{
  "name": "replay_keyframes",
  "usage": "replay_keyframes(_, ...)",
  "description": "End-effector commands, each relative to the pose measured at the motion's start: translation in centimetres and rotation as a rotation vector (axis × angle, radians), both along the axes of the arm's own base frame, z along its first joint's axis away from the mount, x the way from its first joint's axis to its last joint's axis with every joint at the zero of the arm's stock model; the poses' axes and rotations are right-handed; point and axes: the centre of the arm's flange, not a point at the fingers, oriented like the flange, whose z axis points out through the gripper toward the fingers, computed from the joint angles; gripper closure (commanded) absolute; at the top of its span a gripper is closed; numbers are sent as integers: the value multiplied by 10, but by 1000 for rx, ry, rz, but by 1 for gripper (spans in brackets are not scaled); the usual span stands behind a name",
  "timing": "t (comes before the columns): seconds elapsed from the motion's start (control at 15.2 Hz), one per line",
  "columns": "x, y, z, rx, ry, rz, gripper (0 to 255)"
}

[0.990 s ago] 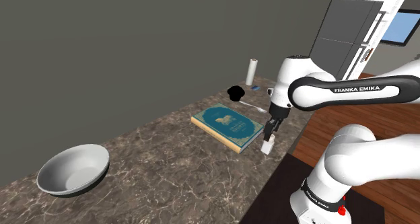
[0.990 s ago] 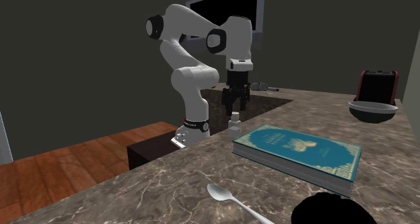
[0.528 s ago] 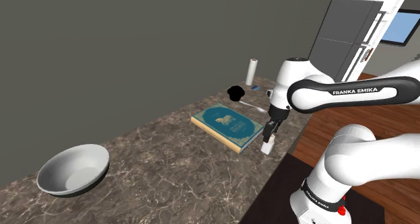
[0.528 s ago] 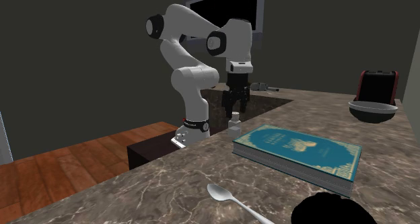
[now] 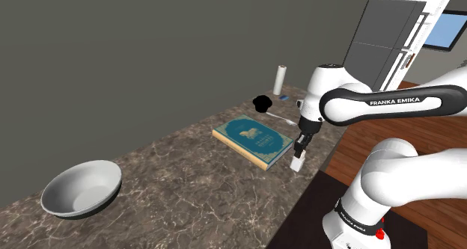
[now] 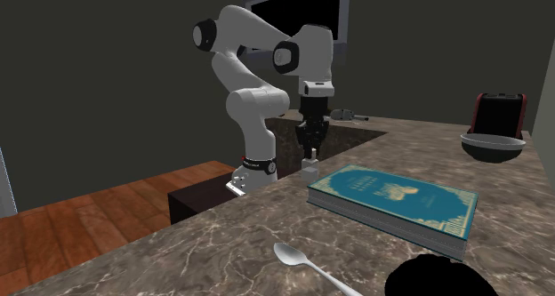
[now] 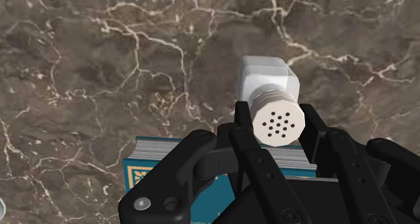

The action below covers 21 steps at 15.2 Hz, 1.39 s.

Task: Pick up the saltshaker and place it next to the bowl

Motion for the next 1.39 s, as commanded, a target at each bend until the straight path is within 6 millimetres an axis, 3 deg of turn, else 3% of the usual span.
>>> replay_keyframes(0.0,0,0,0,0,0,0,255)
replay_keyframes(0.13,0,0,0,0,0,0,255)
replay_keyframes(1.32,0,0,95,0,0,0,255)
